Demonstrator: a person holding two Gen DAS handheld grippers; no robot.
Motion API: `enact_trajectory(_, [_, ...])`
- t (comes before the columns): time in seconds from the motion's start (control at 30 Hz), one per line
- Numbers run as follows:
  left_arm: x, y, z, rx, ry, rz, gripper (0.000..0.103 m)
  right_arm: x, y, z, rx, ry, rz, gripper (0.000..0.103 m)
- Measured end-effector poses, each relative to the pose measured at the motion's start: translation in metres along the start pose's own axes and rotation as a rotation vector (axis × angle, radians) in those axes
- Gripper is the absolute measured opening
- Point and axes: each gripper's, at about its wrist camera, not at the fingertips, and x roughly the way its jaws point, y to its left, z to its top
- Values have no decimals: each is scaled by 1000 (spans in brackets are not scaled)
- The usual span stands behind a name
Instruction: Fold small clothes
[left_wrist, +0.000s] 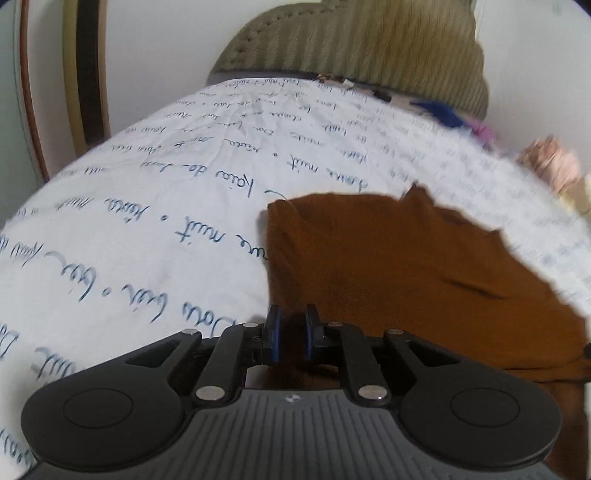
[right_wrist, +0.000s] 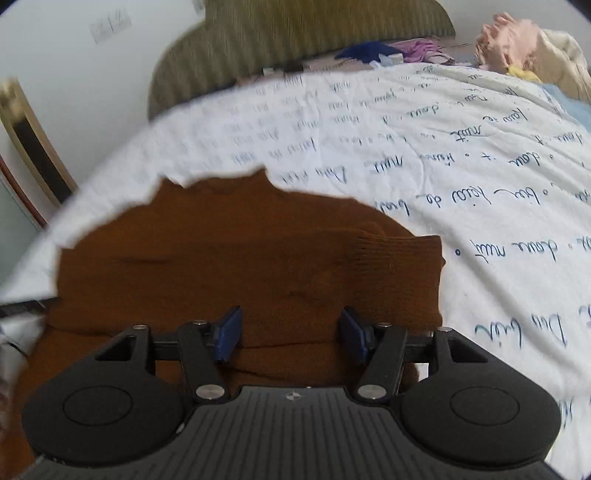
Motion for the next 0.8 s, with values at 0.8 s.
enact_trajectory(0.8, [-232, 70, -154, 191, -54, 71, 17, -203, -35, -170, 135, -18, 243, 65])
